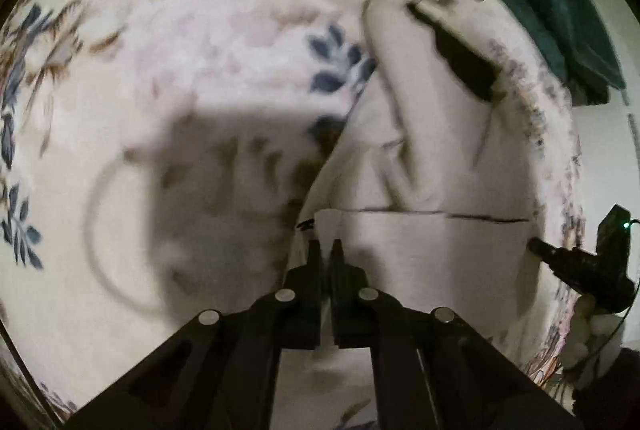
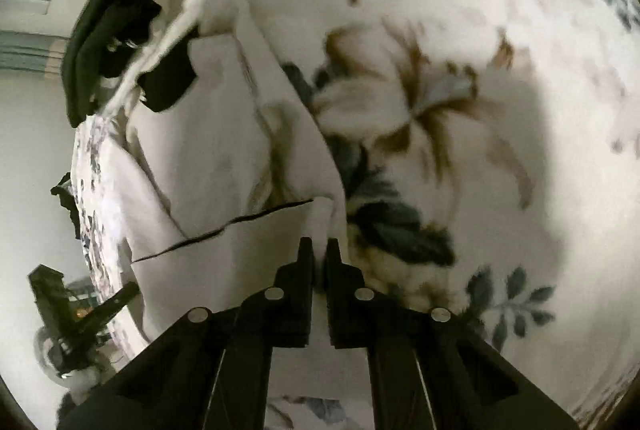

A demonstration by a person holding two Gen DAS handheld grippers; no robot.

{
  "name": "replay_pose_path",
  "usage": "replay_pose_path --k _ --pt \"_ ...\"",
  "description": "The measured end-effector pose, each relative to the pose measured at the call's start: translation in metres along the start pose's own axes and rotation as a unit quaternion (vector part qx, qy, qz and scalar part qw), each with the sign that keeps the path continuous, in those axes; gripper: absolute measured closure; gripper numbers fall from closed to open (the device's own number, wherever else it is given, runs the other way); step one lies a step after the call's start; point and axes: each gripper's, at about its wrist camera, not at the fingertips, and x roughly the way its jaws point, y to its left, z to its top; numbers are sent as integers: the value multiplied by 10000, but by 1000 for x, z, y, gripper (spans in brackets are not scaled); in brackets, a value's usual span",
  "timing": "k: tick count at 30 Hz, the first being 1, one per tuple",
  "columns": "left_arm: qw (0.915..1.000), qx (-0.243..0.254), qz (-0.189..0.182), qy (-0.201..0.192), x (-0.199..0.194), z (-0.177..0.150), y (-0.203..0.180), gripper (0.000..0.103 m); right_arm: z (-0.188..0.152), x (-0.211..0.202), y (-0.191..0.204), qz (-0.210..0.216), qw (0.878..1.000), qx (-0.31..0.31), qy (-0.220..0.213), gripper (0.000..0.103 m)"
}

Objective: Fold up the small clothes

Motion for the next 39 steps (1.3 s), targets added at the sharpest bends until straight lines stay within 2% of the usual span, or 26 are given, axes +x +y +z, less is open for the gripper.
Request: replay_pose_path --k 3,6,11,15,16,17,20,21,22,24,25,26,27,33,36,39 --pt "9994 32 -36 -334 -19 8 -6 102 -3 -17 1 -134 9993 -13 -355 98" --pt "9987 24 -61 -503 -21 19 -6 102 -4 -29 -2 -183 9985 102 -511 98" --pt "9986 -138 -133 -485 -13 31 1 102 -3 -36 -7 -101 9975 334 -618 98" --pt "9988 -164 -104 -451 -8 32 3 102 -3 -34 -7 -316 9970 310 -627 97" --pt "9990 -164 -69 -417 -5 31 3 102 -3 -31 -9 -426 9971 305 -551 91" --pt "9992 -164 -59 -367 -1 30 5 102 -1 -26 -11 -531 9972 303 -438 90" --pt "9995 -150 -87 -262 5 29 6 102 6 -19 -23 -313 9975 571 -266 89" --pt "9995 -131 -93 -254 6 28 5 102 7 -18 -25 -212 9975 625 -256 81" --pt "9996 -110 -96 -251 6 28 4 102 9 -17 -27 -124 9974 676 -224 68" --pt "9996 -98 -114 -236 8 29 3 102 14 -13 -29 -6 9970 749 -195 65" --pt "9996 -93 -114 -224 9 29 3 102 16 -10 -28 66 9971 746 -156 66" --pt "9997 -92 -114 -211 9 30 2 102 17 -7 -27 56 9970 745 -183 74" --pt "9997 -93 -121 -207 9 30 2 102 17 -10 -25 32 9969 711 -322 101" --pt "9992 -226 -162 -280 4 32 11 102 21 -33 -5 -203 9953 417 -855 101" --pt "9991 -387 -136 -104 17 36 20 101 24 -27 -5 -515 9952 337 -766 101" --pt "9988 -446 -158 102 22 40 21 97 28 -16 -10 -624 9961 369 -503 101"
